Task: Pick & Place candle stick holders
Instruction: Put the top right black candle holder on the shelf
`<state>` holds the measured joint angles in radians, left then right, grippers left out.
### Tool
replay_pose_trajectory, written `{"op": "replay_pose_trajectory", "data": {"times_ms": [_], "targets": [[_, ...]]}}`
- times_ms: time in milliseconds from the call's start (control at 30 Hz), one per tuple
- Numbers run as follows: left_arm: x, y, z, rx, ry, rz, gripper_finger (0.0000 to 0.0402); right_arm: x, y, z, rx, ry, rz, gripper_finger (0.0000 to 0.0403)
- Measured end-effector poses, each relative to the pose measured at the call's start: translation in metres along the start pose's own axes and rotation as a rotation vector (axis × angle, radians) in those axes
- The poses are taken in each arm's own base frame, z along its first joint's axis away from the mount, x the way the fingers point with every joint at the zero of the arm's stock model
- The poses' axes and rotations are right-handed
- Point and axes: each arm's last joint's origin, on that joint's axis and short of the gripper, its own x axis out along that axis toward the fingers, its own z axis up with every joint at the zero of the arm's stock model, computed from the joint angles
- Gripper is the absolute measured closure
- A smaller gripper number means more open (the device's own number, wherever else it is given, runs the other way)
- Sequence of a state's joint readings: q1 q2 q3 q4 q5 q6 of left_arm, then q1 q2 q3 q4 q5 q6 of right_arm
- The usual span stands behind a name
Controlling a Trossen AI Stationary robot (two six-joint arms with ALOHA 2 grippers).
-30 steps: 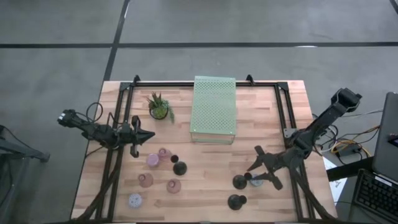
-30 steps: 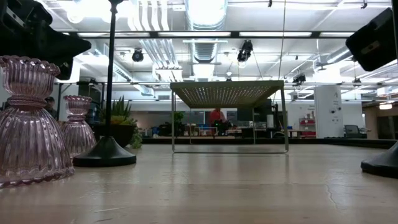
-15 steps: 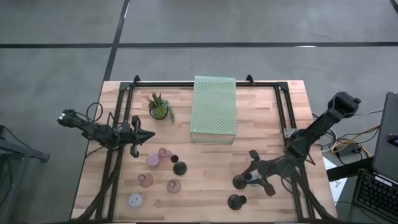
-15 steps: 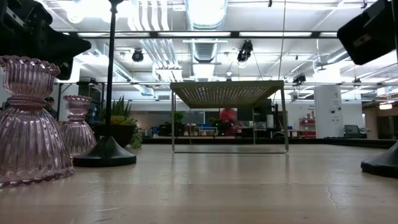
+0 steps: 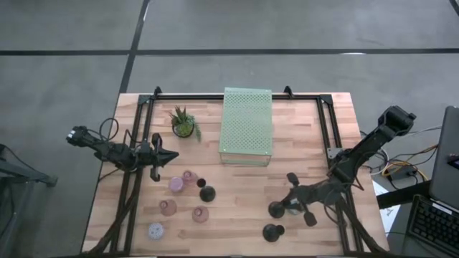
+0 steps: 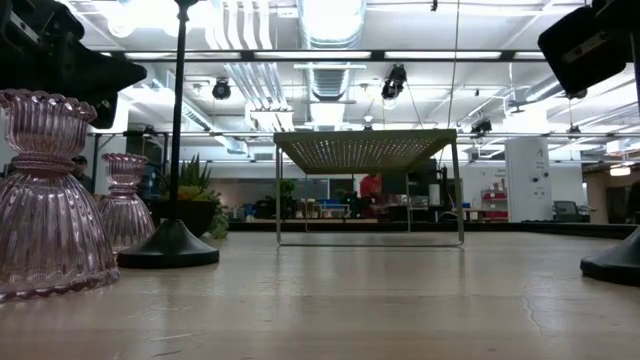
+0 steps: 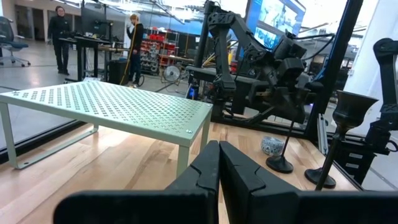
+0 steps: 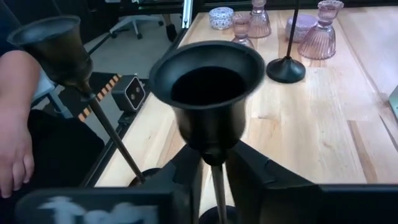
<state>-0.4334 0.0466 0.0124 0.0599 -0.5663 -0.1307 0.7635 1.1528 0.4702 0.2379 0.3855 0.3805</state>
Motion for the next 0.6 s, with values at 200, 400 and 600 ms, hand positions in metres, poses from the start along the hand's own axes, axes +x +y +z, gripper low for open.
{"op": "replay_pose_trajectory", "data": {"times_ms": [200,400,600], "targets": [[0.0,0.0,0.0,0.0,0.0,0.0,0.039,-0.003,-0.001,0.003,0.006,-0.017,-0.006,0.0381],[0.0,0.0,0.0,0.0,0.001,0.0,0.039,-0.008,-0.005,0.01,0.026,-0.063,-0.036,0.0368],[0.0,0.0,0.0,0.0,0.001,0.0,0.039,-0.024,-0.013,0.025,0.049,-0.109,-0.087,0.0376]]}}
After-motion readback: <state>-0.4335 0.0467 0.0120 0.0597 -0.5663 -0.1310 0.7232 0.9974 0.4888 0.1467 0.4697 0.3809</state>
